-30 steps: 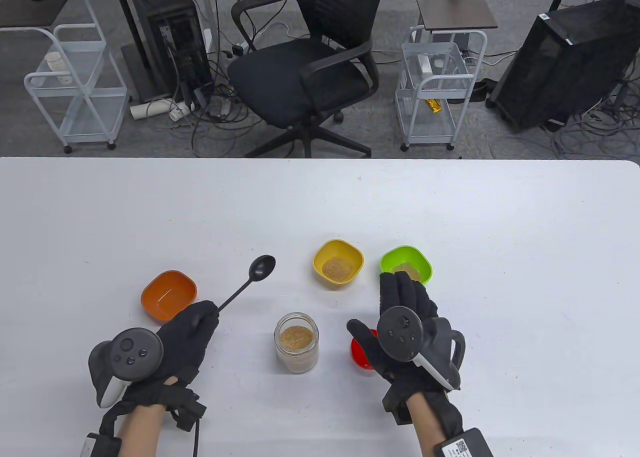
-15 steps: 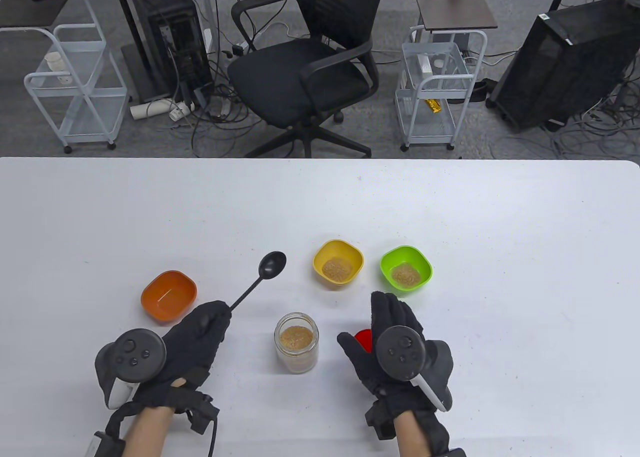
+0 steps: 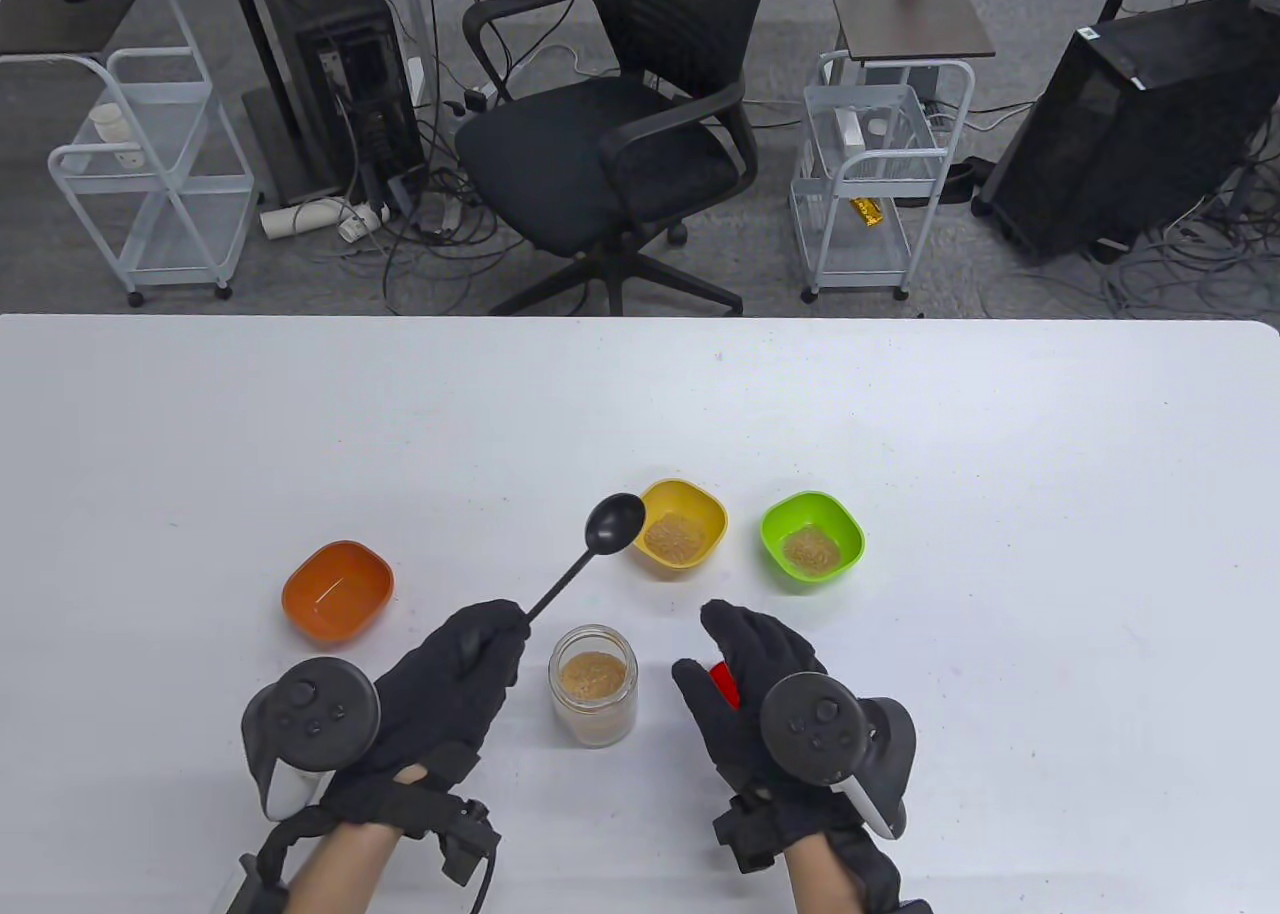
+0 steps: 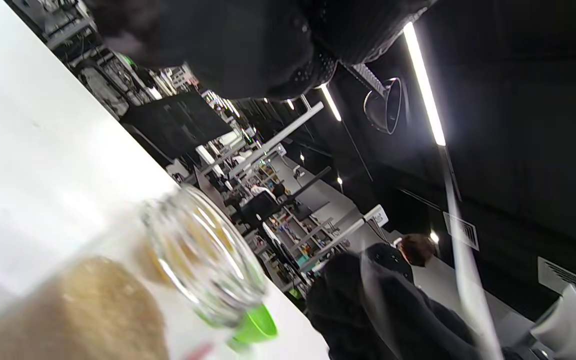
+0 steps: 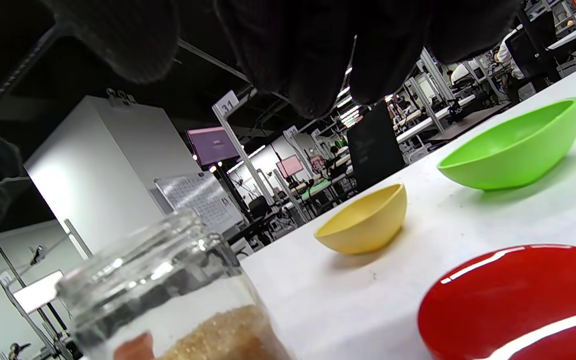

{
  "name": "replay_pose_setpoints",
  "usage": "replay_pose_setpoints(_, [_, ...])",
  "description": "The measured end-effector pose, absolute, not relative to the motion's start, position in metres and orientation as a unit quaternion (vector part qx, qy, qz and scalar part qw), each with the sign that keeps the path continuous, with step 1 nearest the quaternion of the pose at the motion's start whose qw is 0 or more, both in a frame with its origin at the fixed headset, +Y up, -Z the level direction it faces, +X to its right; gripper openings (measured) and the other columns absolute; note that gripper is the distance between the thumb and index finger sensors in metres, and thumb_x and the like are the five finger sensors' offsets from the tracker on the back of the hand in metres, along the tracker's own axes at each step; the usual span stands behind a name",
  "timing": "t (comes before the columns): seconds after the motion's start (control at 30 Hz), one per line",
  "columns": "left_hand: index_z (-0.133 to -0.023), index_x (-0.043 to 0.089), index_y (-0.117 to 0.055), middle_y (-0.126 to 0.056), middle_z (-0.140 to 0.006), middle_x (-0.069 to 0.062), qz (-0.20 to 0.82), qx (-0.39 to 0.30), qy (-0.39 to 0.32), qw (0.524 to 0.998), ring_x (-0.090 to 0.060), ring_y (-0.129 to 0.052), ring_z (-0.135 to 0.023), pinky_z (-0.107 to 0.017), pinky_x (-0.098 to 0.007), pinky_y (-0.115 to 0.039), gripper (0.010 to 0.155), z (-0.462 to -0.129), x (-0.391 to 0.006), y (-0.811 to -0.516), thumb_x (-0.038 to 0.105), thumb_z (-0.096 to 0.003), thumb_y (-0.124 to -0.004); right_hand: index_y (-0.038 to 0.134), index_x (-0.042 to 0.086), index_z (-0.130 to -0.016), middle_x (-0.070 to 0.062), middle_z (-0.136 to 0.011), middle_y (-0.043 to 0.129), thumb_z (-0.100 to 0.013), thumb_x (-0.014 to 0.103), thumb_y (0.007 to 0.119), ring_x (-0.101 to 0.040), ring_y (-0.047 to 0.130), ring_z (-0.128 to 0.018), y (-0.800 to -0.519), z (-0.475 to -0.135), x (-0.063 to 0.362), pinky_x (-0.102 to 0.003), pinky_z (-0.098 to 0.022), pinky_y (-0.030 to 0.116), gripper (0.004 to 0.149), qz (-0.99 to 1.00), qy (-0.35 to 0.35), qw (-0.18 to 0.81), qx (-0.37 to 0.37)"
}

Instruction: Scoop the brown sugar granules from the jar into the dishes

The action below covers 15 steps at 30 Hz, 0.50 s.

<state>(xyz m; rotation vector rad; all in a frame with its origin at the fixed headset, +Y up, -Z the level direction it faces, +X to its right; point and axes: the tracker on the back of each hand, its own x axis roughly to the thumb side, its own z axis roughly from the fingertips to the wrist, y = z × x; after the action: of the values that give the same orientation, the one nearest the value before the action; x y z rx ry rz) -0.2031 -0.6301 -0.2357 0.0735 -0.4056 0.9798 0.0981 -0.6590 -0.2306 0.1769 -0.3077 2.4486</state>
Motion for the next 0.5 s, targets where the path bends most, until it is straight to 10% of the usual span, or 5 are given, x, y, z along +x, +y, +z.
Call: replay_pose_setpoints(0.5, [-0.106, 0.012, -0.066, -0.086, -0.091, -0.005, 0.443, -0.029, -0.261, 0.857, -0.019, -0.102, -0.058, -0.052, -0.040, -0.092, 0.047, -0.238, -0.114, -0.624, 0.039, -0.0675, -0.064, 0.079, 0.024, -0.092, 0.000, -0.089, 0.093, -0.051, 0.054, 0.075, -0.037, 0.088, -0.087, -0.658, -0.225, 0.122, -0.061, -0.069, 0.069, 0.050, 0.842, -0.163, 0.510, 0.066])
